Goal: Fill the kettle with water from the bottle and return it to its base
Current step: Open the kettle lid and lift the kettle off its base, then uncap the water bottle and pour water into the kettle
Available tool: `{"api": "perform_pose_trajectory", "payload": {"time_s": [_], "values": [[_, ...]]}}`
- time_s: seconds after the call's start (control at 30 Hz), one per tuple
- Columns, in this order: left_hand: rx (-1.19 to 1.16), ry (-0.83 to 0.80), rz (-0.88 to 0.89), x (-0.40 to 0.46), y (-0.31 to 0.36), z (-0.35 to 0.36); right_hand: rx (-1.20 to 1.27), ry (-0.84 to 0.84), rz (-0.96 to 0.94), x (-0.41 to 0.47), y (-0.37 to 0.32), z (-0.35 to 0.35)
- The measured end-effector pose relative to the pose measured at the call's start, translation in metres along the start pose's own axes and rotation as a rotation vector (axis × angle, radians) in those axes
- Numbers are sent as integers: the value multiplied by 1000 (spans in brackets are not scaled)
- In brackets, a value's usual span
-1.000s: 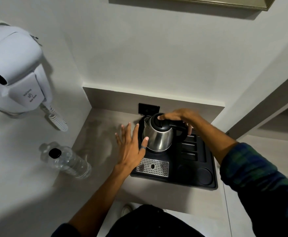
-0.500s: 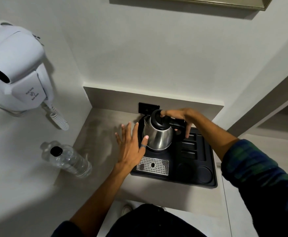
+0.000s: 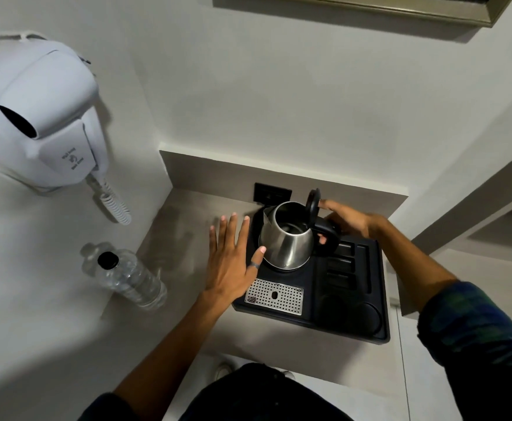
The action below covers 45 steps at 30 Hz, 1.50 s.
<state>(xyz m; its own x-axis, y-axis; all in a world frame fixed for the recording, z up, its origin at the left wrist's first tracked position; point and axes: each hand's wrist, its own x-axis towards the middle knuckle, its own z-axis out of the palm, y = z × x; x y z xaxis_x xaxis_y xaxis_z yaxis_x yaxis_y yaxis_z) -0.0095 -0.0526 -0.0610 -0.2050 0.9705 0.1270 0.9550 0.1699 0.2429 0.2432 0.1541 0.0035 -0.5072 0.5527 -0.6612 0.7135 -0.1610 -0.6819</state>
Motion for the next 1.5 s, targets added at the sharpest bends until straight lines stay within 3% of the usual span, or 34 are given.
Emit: {"api": "perform_pose_trajectory", "payload": {"time_s": [0.23,0.47,0.8,0.93,1.03,1.23,1.4,1.5], "values": [[114,46,-56,-14,-2,1,223,5,-136,12,25,18],[161,54,-158,-30,-7,5,308,-14,-136,15,22,18],[57,149,-270,-46,-24,1,321,-150,-100,9,-36,29],[-7,174,-346,-72,-43,-1,349,-212,-202,23,-74,64],[-4,308,-360,-84,-58,-8,383,-231,-295,40,-95,91],[88,672,-373,-90,-103,-40,226,-214,-355,77,-114,141],[18,589,-550,-93,-126,-61,129,-108,-367,99,-110,163],[-96,573,-571,-97,-129,-66,68,-95,-376,102,-110,172]]}}
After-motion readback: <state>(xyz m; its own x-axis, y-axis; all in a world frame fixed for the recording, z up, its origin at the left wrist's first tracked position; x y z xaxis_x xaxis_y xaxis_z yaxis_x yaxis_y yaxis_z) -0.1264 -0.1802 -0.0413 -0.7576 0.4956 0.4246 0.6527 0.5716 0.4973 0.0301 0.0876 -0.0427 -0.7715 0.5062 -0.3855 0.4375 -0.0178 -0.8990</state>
